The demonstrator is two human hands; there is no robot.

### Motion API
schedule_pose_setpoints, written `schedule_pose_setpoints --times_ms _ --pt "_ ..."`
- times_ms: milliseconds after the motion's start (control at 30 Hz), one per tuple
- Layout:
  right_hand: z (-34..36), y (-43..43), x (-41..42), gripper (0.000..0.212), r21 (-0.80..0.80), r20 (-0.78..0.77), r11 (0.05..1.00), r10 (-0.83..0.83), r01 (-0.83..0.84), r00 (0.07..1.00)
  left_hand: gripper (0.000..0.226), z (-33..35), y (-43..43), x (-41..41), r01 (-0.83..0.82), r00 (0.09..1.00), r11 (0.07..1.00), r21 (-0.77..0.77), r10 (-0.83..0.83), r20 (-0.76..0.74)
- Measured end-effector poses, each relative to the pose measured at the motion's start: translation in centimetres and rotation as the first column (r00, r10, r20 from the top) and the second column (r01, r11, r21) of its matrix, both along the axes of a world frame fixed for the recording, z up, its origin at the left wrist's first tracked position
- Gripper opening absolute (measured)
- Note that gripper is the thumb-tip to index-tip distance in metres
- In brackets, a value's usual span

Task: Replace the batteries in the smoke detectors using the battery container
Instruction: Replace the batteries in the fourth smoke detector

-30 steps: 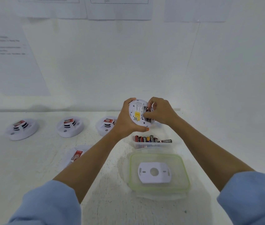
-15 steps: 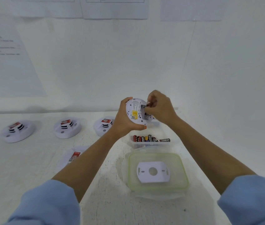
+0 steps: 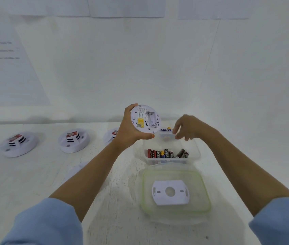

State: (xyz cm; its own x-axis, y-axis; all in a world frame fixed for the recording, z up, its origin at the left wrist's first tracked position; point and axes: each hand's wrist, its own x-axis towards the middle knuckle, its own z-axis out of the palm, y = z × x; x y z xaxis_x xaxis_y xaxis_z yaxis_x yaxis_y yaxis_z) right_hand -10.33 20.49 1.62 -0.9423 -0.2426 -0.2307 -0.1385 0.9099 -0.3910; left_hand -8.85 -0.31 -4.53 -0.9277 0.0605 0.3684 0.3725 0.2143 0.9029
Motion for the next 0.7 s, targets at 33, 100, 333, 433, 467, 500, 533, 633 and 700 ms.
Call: schedule_pose_setpoints --times_ms 33,100,333,433,467,500,533,633,700 --pt "0.0 -0.3 -0.8 0.018 -0.033 -0.087 0.999 0.017 -0.02 0.996 0.099 0.0 0.0 -0.1 0.004 1.0 1.0 0.001 -0.004 0.005" --pt "-0.6 -1.0 -2.5 0.024 -0.034 -0.193 0.998 0.051 -0.059 0.98 0.099 -0.2 0.1 -0.5 0.008 1.0 1.0 0.006 -0.008 0.014" --pt "-4.7 -3.1 -7.9 0.041 0.079 -0.065 0.994 0.082 -0.077 0.995 0.1 -0.7 0.0 -1.9 0.018 0.999 0.999 0.028 -0.019 0.04" --pt "-5.3 -3.8 -8.7 0.024 0.133 -0.047 0.988 0.09 -0.083 0.995 0.102 -0.9 -0.1 -2.3 0.018 0.999 0.999 0.034 -0.02 0.046" --pt "-5.5 -4.0 -9.0 0.015 0.154 -0.054 0.984 0.097 -0.088 0.994 0.101 -0.9 -0.1 -2.4 0.016 0.999 0.999 0.034 -0.018 0.05" --pt "-5.5 -4.2 -9.0 0.005 0.176 -0.065 0.98 0.111 -0.098 0.992 0.101 -0.9 -0.1 -2.4 0.011 0.999 0.999 0.034 -0.013 0.052" --pt "-5.7 -4.3 -9.2 0.01 0.179 -0.077 0.978 0.124 -0.108 0.989 0.1 -0.9 -0.1 -2.5 0.007 0.999 0.999 0.032 -0.009 0.052" --pt "-5.5 -4.5 -9.0 0.028 0.133 -0.101 0.976 0.188 -0.174 0.977 0.099 -1.0 -0.1 -2.5 0.002 0.999 1.0 0.03 -0.003 0.045" --pt "-5.2 -4.3 -8.9 0.012 0.045 -0.119 0.98 0.198 -0.194 0.973 0.099 -1.1 -0.2 -2.5 -0.002 0.999 1.0 0.031 0.0 0.042"
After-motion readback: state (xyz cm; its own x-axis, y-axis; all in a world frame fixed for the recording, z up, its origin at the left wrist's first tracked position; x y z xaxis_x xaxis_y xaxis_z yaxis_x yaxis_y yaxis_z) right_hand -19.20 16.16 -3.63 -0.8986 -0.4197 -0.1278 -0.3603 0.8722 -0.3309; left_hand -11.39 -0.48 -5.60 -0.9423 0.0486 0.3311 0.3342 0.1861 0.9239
